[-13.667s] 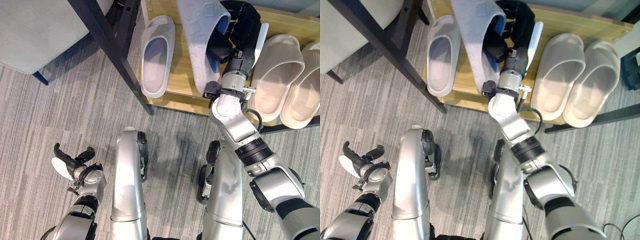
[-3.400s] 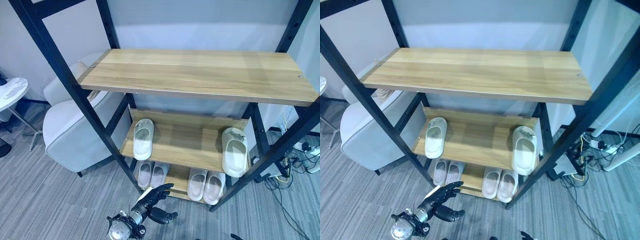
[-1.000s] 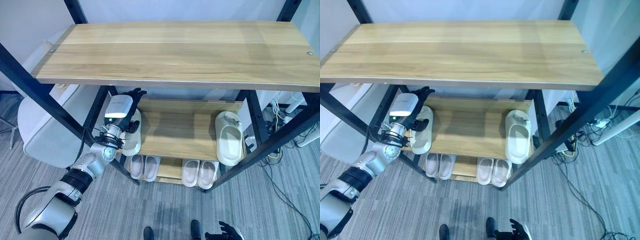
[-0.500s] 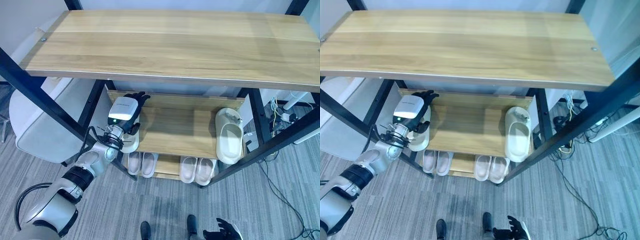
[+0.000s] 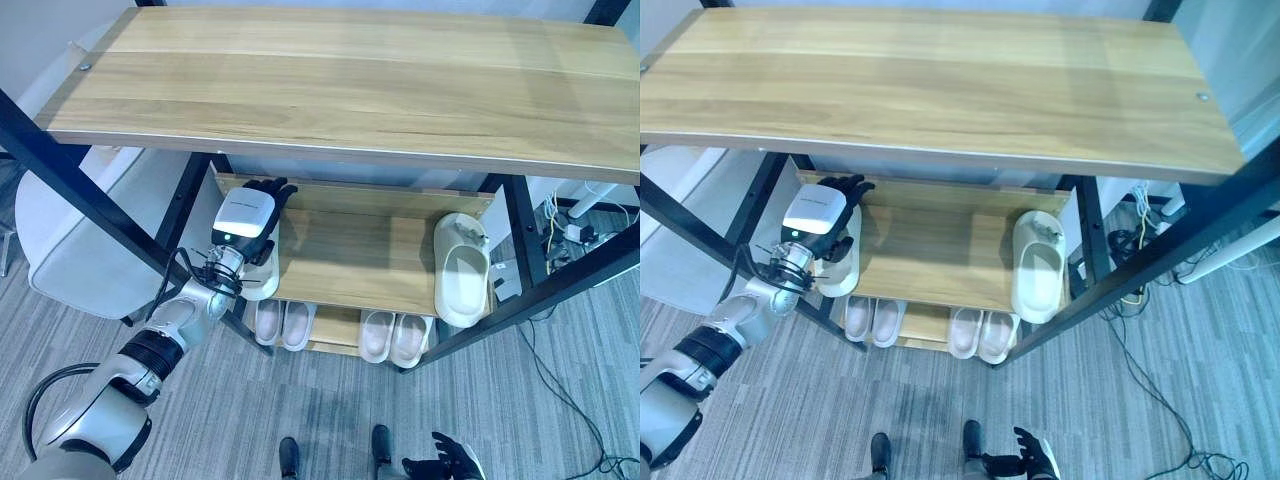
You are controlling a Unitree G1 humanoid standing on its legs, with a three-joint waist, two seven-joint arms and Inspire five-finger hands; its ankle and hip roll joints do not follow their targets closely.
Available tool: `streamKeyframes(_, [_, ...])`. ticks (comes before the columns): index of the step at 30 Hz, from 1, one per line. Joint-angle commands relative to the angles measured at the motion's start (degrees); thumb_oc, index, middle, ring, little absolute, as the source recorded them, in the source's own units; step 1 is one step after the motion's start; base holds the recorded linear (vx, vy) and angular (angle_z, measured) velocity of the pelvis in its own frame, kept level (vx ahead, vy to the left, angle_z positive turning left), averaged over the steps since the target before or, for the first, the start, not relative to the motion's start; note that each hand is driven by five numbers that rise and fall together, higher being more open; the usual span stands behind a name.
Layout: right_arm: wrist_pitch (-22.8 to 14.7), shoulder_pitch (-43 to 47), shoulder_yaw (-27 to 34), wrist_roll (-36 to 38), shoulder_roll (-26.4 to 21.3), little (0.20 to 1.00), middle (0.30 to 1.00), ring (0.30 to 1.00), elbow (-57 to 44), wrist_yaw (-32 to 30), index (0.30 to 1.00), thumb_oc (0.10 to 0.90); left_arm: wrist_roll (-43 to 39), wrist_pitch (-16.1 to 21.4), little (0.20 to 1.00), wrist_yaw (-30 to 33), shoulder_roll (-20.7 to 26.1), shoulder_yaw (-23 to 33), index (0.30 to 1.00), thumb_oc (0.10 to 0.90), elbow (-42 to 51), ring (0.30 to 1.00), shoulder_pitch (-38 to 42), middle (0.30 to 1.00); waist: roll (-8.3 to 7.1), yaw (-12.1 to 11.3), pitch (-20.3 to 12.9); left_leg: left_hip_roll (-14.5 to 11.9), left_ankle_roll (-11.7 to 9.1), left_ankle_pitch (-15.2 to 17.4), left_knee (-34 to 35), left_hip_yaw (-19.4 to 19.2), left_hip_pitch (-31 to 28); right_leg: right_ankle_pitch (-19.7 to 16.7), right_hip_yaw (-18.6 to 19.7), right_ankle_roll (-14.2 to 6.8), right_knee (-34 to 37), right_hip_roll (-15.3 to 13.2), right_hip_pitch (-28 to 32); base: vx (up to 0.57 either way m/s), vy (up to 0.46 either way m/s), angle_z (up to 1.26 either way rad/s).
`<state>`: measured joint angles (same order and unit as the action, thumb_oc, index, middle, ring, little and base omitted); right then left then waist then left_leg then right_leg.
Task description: Arrange the slippers neatly on the shoe rack.
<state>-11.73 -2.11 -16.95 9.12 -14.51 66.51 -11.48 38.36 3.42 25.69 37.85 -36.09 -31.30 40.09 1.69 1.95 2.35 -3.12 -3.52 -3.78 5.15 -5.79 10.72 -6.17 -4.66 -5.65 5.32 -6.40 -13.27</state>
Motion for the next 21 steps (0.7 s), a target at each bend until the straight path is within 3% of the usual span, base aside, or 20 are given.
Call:
streamKeyframes(1, [-0.47, -1.92, -0.09, -0.39, -0.88, 0.9, 0.9, 0.9, -1.9, -0.63, 0.9, 0.8, 0.9, -0.4, 0.9, 5.02, 1.74, 4.17, 0.9, 0.8, 0.29, 0.9, 11.59, 0.9, 0.86, -1.42, -1.49, 3.74, 0.33, 3.6, -0.15, 1.46, -0.09, 3.41, -1.04, -5.37, -0.32, -0.84, 1.87, 0.0, 0.0, 0.0])
streamKeyframes(9, [-0.3, -2.23, 0.01, -0.31, -0.73, 0.9, 0.9, 0.9, -1.52, -0.48, 0.9, 0.8, 0.85, -0.47, 0.9, 4.95, 2.63, 4.08, 0.9, 0.8, 0.28, 0.9, 11.84, 0.9, 0.96, -1.41, -1.75, 3.54, 0.34, 3.82, -0.15, 1.35, -0.91, 3.73, -0.99, -5.4, -0.32, -0.76, 2.6, 0.0, 0.0, 0.0])
streamKeyframes(21, [-0.81, -1.94, -0.4, 0.06, -0.98, 0.9, 0.9, 0.9, -1.73, -0.63, 0.9, 0.8, 6.29, -3.67, 0.9, 4.97, 3.64, -0.81, 0.9, 0.8, -6.7, 0.9, 15.57, 0.9, 0.75, -1.18, -1.98, 3.53, 0.37, 3.79, -0.15, 1.2, -0.53, 3.44, -0.98, -5.57, -0.32, -0.71, 2.15, 0.0, 0.0, 0.0])
